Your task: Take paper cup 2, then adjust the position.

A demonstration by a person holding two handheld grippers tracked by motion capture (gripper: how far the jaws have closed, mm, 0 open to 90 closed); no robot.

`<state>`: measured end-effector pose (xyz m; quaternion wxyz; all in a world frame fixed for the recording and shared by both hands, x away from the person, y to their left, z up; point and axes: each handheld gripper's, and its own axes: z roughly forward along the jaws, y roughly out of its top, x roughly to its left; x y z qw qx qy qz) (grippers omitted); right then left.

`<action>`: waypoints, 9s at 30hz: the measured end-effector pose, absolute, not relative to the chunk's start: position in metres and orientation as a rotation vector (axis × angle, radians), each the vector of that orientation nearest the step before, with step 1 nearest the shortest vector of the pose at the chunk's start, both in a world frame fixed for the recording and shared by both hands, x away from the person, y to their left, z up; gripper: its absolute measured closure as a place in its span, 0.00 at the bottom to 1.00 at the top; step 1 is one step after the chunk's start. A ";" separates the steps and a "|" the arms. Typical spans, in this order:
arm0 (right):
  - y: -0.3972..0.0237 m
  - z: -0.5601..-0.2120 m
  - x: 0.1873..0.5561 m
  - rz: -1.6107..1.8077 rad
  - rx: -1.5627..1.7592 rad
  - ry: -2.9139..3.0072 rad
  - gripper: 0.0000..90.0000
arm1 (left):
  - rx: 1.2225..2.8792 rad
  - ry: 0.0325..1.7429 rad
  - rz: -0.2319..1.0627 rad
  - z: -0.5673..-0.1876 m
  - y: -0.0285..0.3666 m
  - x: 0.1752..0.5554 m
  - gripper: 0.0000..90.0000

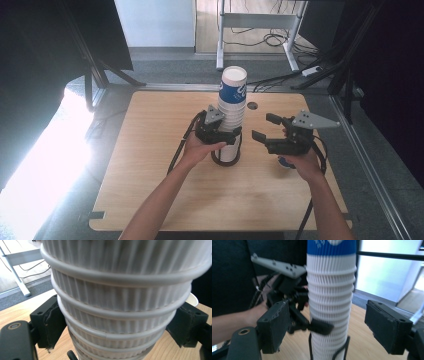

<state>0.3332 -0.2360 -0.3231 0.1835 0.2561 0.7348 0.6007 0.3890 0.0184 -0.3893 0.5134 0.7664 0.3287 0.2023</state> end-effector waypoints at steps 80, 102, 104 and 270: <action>-0.220 -0.200 0.362 1.847 0.576 1.881 0.31 | 1.858 0.806 0.492 -0.387 0.014 0.385 0.14; -0.250 -0.255 0.328 1.840 0.579 1.923 0.31 | 1.837 0.822 0.477 -0.386 0.018 0.385 0.06; -0.251 -0.262 0.327 1.835 0.584 1.928 0.31 | 1.835 0.823 0.479 -0.387 0.020 0.383 0.05; -0.175 -0.414 0.310 1.501 0.696 2.575 0.19 | 2.321 0.467 0.751 -0.465 0.047 0.277 0.22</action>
